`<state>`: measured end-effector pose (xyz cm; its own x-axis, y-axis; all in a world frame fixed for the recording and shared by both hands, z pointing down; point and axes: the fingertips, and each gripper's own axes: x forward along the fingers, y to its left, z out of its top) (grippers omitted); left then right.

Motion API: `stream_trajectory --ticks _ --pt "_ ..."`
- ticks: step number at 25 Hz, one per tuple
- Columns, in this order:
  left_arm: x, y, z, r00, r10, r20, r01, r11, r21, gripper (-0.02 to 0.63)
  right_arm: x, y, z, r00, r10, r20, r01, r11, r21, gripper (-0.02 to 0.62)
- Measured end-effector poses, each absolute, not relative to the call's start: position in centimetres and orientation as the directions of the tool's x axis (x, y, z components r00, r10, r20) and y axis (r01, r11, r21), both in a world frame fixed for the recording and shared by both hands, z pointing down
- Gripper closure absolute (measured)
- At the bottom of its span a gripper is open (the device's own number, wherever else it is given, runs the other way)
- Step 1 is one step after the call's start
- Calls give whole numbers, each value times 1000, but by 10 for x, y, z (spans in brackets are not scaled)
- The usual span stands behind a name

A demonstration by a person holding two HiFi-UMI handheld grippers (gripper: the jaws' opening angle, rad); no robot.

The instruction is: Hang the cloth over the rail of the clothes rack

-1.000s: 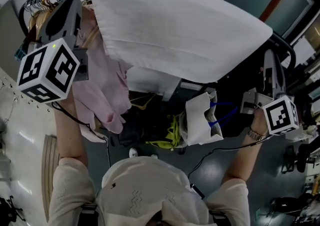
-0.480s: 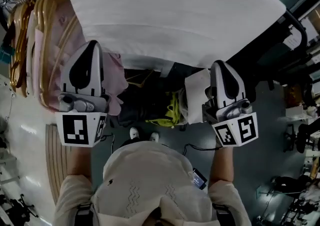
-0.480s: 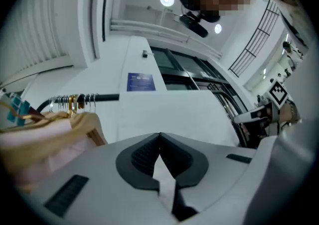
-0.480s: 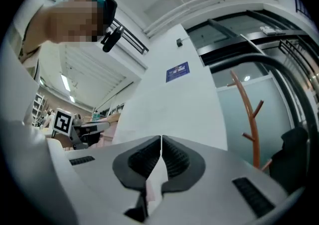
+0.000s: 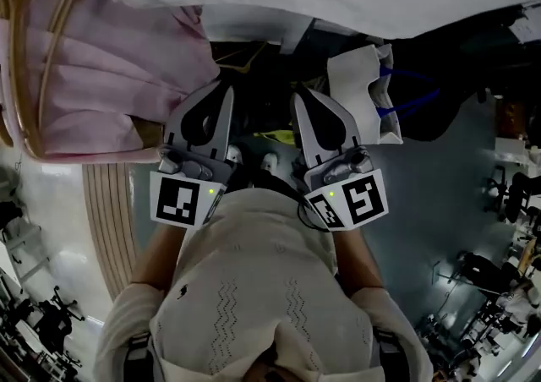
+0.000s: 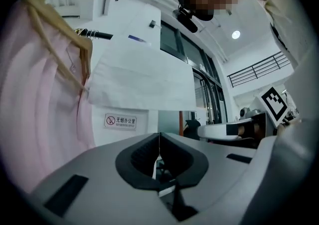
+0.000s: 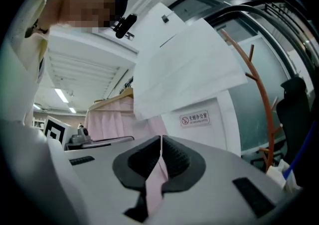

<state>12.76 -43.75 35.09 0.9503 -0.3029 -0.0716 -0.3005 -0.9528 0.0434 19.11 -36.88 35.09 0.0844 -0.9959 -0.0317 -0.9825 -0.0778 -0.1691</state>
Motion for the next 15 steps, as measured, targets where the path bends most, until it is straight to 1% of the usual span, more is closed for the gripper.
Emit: stream_trajectory --ticks 2,6,9,15 --pt "127 -428 376 956 -291 -37 -288 -956 60 592 188 -368 375 121 -993 11 -974 -120 -193 572" --pt "127 -414 402 952 -304 -26 -299 -947 121 592 185 -364 407 192 -979 72 -965 -201 -169 572" --pt "133 -405 419 956 -292 3 -290 -949 125 592 183 -361 419 217 -972 88 -958 -229 -171 572" --pt "141 -399 424 960 -280 -1 -278 -953 122 592 184 -357 428 253 -962 99 -953 -266 -144 572"
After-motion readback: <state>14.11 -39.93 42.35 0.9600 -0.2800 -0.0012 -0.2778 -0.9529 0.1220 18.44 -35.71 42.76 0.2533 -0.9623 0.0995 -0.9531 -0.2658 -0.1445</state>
